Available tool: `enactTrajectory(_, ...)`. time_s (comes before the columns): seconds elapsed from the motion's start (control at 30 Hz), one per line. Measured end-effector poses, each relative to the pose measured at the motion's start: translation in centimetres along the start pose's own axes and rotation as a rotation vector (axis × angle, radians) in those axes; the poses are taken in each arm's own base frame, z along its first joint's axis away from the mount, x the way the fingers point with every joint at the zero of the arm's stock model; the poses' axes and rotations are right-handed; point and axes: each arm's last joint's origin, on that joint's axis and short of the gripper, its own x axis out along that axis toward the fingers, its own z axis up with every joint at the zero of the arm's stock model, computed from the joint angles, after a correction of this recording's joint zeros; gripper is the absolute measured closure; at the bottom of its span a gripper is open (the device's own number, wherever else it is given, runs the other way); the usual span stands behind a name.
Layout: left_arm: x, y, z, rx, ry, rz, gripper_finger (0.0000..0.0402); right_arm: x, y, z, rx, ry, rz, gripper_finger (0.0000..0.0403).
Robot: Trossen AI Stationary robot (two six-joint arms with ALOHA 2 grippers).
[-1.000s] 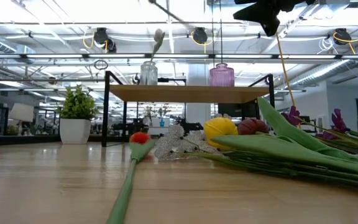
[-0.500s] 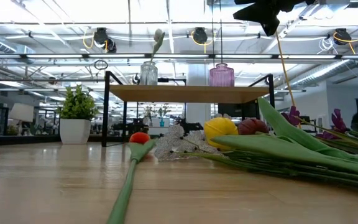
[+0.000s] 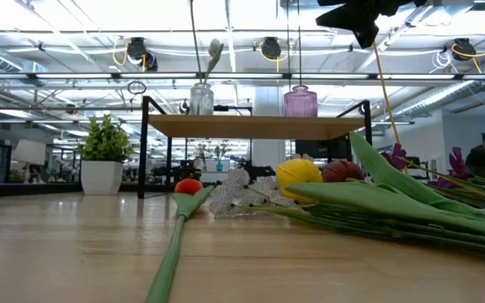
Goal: Pick and place flowers into a vace then onto a shelf
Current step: Put the black tulip into the white vase
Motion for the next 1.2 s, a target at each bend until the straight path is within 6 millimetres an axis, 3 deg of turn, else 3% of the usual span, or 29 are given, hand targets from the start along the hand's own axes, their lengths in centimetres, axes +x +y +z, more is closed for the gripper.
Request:
enactTrajectory(0.27,1.0,-1.0,-1.3,0.02,0.028,0.006,0.0392,0.0,0.0,0.0,0.0,0.0,0.0,0.0243)
enactTrajectory(0.43,1.6,-0.8,-1.4,0.001,0.015,-0.013,0.0373,0.0,0.0,0.0,0.0,0.0,-0.001,0.0243)
enactTrajectory(1.03,1.5,-1.8,-3.8,-0.047,0.136,-0.144,0.0364,0.0,0.0,0.0,0.0,0.001,-0.001,0.0243)
enactTrajectory(1.2,1.9,-1.6,-4.1,-0.126,0.155,-0.153,0.0322,0.0,0.0,0.0,0.0,0.001,0.0,0.0243)
